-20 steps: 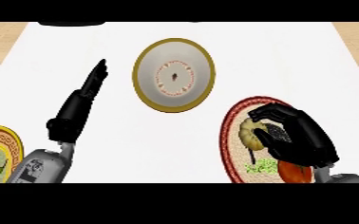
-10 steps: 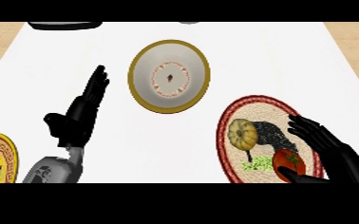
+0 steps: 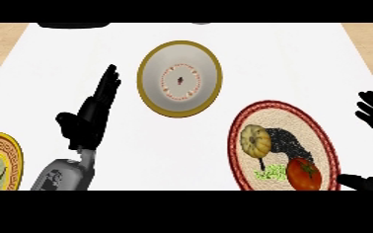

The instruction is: Pick the tomato from the placemat and place it in the bowl

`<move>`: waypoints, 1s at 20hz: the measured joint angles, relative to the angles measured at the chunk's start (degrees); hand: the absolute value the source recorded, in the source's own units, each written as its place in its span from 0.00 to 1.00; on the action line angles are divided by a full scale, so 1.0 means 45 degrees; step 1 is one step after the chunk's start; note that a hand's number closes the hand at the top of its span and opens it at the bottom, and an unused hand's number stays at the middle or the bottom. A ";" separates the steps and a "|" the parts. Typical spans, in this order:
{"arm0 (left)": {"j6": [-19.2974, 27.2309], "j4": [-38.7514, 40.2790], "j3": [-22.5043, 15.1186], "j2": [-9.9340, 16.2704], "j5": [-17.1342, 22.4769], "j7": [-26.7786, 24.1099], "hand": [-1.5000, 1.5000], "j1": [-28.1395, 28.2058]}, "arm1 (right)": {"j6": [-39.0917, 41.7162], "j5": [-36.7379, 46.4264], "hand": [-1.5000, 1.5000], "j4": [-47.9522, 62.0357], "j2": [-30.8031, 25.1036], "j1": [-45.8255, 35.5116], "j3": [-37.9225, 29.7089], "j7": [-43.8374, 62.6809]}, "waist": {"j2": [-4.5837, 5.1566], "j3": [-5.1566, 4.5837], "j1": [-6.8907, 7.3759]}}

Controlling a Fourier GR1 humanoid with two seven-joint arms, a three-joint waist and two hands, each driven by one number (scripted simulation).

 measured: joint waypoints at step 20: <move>-0.0672 0.0189 0.0528 -0.0579 -0.0569 -0.0319 0.50 0.0411 | 0.4041 -0.1126 0.00 0.1897 -0.0992 -0.1999 0.0974 0.5443 | 0.0007 0.0013 0.0074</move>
